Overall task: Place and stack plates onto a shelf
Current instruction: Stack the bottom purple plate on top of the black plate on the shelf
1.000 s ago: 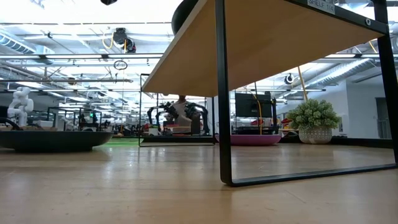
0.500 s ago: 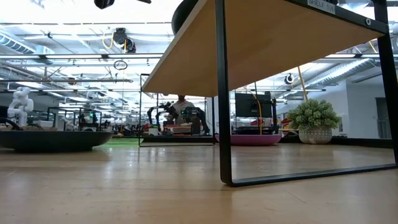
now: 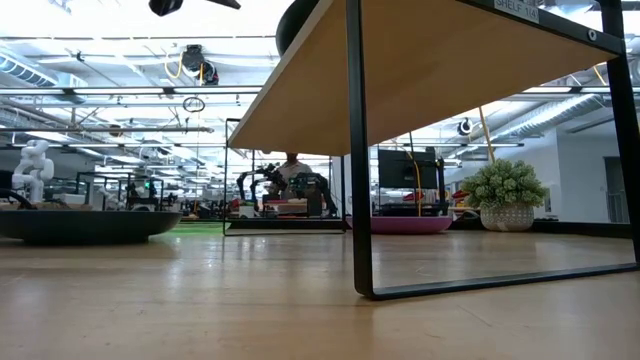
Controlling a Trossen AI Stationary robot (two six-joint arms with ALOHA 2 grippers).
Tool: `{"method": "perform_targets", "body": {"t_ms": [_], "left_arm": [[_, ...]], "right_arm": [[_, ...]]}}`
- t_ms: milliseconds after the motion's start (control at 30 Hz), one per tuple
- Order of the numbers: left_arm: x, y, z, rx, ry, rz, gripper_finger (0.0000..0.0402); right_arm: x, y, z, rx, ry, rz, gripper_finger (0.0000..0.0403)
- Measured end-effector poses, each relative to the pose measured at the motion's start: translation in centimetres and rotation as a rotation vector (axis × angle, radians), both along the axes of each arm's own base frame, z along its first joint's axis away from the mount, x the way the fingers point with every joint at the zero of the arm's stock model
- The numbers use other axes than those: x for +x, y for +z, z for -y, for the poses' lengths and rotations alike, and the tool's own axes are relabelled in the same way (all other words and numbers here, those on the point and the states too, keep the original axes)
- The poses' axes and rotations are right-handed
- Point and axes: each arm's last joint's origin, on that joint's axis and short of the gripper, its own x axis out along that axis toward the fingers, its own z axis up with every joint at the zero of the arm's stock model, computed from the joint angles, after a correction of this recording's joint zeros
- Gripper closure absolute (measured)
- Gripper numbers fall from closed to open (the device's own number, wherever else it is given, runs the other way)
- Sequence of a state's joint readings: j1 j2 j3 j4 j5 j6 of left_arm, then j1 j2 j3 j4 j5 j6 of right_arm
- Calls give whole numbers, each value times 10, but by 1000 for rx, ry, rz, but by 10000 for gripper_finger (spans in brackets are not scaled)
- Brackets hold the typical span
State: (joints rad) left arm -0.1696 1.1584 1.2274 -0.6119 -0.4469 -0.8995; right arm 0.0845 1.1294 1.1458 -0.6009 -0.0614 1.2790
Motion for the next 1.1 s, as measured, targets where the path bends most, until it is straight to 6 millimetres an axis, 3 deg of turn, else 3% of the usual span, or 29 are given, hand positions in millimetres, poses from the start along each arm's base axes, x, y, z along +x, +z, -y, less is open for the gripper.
{"method": "perform_targets", "body": {"t_ms": [667,1100], "left_arm": [[-4,-7,-1,8,-1,-81,176],[-5,-8,-1,9,1,-93,176]], "right_arm": [[1,-49,-1,-19,11,-56,395],[0,-54,-7,-36,31,-54,386]]}}
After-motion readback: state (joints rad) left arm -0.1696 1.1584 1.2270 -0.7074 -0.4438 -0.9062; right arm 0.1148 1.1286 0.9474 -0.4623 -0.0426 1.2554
